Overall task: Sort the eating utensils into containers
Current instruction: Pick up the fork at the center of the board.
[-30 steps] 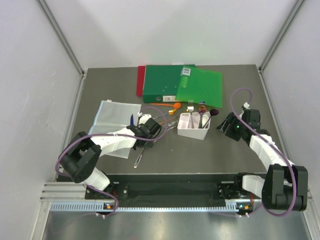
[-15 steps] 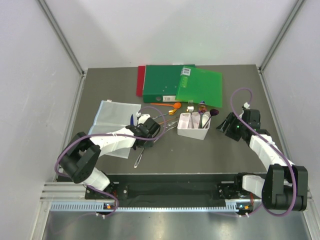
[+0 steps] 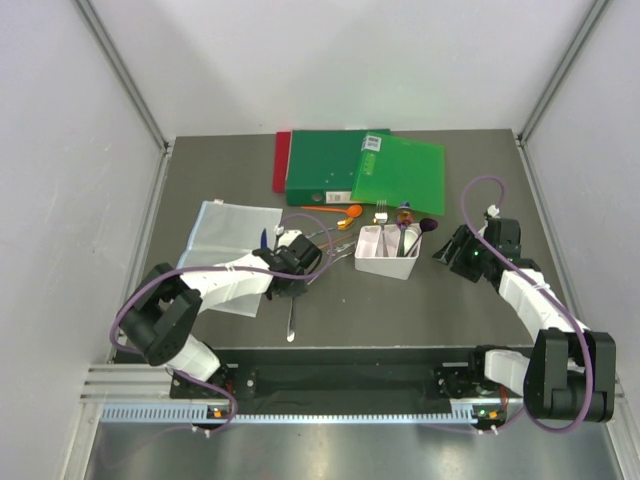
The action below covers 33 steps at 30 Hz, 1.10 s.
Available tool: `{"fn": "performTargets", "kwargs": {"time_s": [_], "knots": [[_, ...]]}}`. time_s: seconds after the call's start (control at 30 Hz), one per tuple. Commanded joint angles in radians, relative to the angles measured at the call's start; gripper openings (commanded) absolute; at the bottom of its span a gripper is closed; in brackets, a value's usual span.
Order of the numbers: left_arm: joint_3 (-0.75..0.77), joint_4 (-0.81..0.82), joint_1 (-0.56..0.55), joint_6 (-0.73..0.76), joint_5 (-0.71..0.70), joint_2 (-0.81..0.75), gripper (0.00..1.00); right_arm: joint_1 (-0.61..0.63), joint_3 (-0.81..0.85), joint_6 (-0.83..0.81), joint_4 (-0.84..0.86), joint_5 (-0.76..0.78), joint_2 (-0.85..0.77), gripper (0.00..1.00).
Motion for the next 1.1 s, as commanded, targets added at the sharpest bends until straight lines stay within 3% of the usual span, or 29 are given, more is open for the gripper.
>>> {"fn": "performTargets", "kwargs": {"time_s": [0.0, 0.23, 0.43, 1.07], "knots": [[-0.065, -0.171, -0.001, 0.014, 0.080, 0.081, 0.00, -0.007, 0.011, 0.006, 0.037, -0.009, -0.018, 0.63], [-0.077, -0.129, -0.001, 0.017, 0.124, 0.055, 0.00, -0.007, -0.003, 0.009, 0.050, -0.009, -0.012, 0.63], [-0.031, -0.129, -0.002, 0.015, 0.083, -0.011, 0.00, -0.007, -0.006, 0.012, 0.056, -0.012, -0.012, 0.62], [0.077, -0.042, -0.002, 0.041, 0.019, -0.016, 0.00, -0.007, 0.016, 0.008, 0.047, -0.019, -0.014, 0.62]]}}
